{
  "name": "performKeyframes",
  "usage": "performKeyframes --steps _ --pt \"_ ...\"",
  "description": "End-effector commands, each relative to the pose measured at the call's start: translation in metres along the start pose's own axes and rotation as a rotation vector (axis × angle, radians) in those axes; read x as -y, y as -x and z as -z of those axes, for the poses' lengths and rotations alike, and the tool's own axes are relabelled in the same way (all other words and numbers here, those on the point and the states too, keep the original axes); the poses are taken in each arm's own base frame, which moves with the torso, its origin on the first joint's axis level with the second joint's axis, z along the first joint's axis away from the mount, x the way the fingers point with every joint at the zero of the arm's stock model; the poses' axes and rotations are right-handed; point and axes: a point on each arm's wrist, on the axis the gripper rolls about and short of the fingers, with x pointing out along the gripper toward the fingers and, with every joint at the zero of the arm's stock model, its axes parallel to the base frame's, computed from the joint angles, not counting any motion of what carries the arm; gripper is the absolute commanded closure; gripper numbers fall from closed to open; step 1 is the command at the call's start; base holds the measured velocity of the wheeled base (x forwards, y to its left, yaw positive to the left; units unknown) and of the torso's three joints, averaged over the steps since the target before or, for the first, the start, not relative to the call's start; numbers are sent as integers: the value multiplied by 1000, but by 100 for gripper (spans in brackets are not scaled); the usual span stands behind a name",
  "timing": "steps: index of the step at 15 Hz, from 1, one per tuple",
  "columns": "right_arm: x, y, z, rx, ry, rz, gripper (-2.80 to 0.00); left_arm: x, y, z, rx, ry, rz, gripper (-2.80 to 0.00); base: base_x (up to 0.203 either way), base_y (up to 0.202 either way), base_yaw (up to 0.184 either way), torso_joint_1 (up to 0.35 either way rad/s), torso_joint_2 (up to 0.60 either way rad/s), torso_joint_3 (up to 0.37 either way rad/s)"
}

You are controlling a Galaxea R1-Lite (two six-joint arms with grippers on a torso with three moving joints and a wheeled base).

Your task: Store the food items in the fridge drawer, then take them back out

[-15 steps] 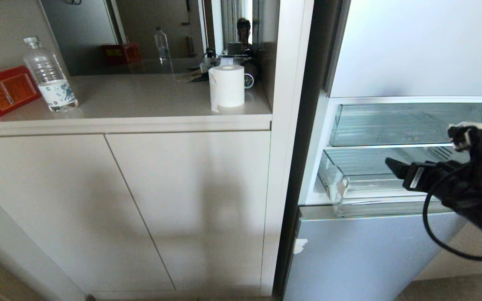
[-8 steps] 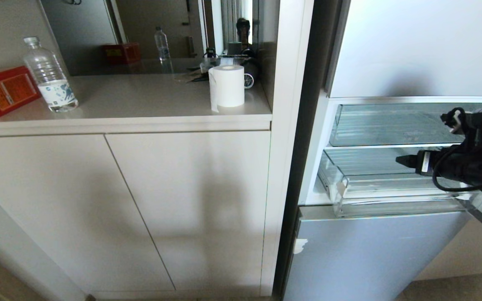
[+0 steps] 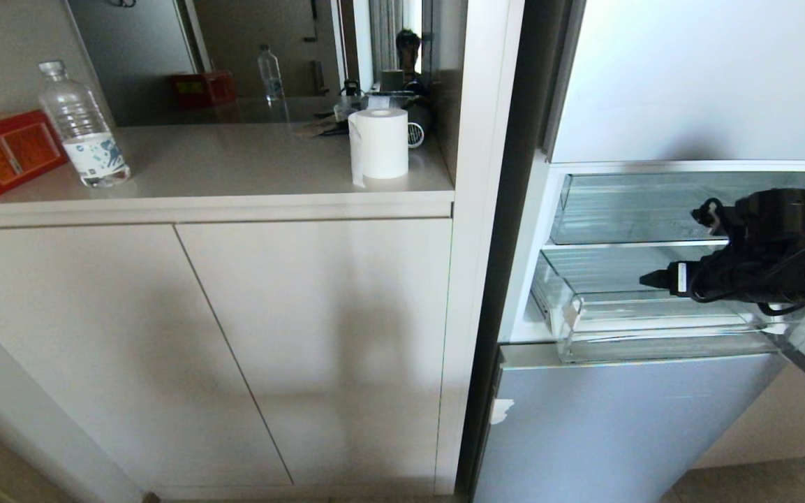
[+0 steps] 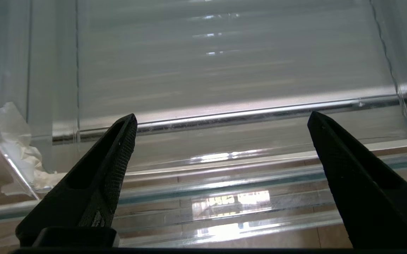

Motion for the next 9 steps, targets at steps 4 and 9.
performKeyframes --steps 4,9 --pt "14 3 3 -145 -20 24 -280 0 0 0 -2 0 -1 0 0 0 0 0 0 0" --pt "15 4 6 -178 -3 26 -280 0 0 0 -2 0 -1 0 0 0 0 0 0 0"
